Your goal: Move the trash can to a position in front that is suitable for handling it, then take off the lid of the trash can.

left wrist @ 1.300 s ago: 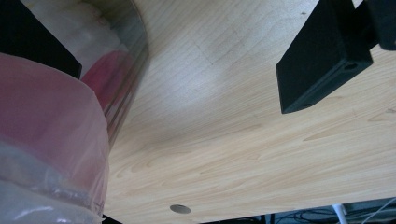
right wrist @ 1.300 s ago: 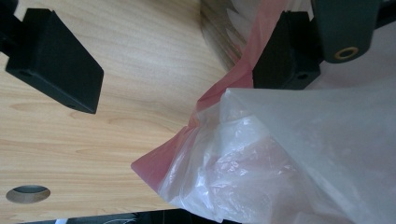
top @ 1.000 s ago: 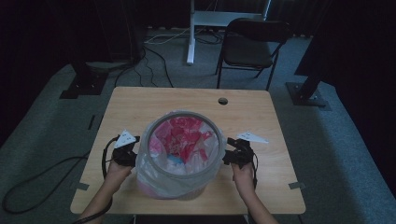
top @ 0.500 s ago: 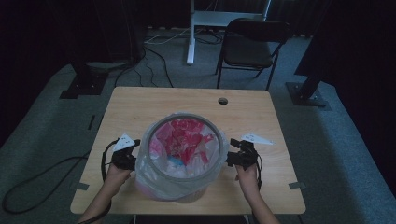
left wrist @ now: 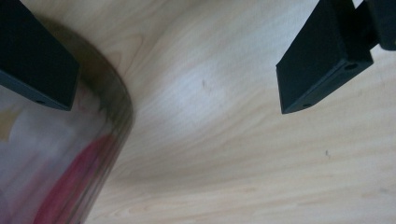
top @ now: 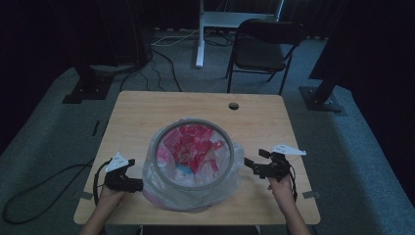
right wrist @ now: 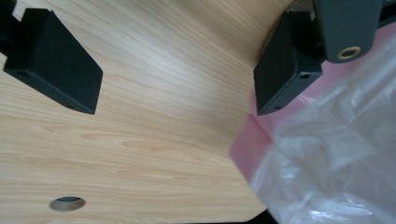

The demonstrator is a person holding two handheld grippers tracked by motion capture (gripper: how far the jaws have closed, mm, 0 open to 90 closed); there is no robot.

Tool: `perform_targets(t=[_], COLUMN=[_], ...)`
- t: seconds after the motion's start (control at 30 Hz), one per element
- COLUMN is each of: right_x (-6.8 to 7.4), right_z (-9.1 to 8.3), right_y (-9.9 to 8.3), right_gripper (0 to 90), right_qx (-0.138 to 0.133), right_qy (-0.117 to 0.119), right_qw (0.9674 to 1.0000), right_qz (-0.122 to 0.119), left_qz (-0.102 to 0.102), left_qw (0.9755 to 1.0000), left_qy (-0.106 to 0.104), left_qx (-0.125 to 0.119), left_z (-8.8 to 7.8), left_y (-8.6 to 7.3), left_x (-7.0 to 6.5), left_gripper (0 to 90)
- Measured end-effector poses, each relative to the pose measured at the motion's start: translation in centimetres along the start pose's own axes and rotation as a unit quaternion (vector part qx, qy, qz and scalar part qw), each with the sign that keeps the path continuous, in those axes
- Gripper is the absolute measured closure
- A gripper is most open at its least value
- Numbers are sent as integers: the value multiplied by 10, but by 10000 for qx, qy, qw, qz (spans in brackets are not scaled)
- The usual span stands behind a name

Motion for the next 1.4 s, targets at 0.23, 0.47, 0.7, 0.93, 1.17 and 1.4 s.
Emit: perform_targets(t=[0.23,0.47,0.7,0.93,1.17,1.4], right_x=[-17,-28,-28,-28,-29,-30], right_z=[-14,-17,-20,-21,-29,-35], right_y=[-12,-25,-23,-21,-13,2], right_gripper=[113,113,114,114,114,114], right_qx=[14,53,-50,-140,-302,-469], right_qy=[60,178,197,282,383,437], right_qw=[9999,9998,9997,9995,9988,9979], right_qz=[-121,-74,-130,-43,-45,-64], left_qz=[-30,-62,-77,-179,-188,-147], left_qw=[10000,10000,9999,9998,9997,9996], left_qy=[-59,-68,-88,-67,-121,-230], left_qx=[44,37,57,-20,4,121], left_z=[-4,-4,-7,-10,-11,-8], left_y=[-15,-21,-22,-24,-25,-29], left_x=[0,2,2,5,7,5], left_gripper=[0,0,0,0,0,0])
Point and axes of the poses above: each handheld gripper's, and its own axes: z roughly forward along the jaws, y roughly out of its top, x roughly to its left, the point moved 5 cm from there along z, roughly forward along the jaws, and after that the axes turned 11 degrees about -x, right-handed, at the moved point
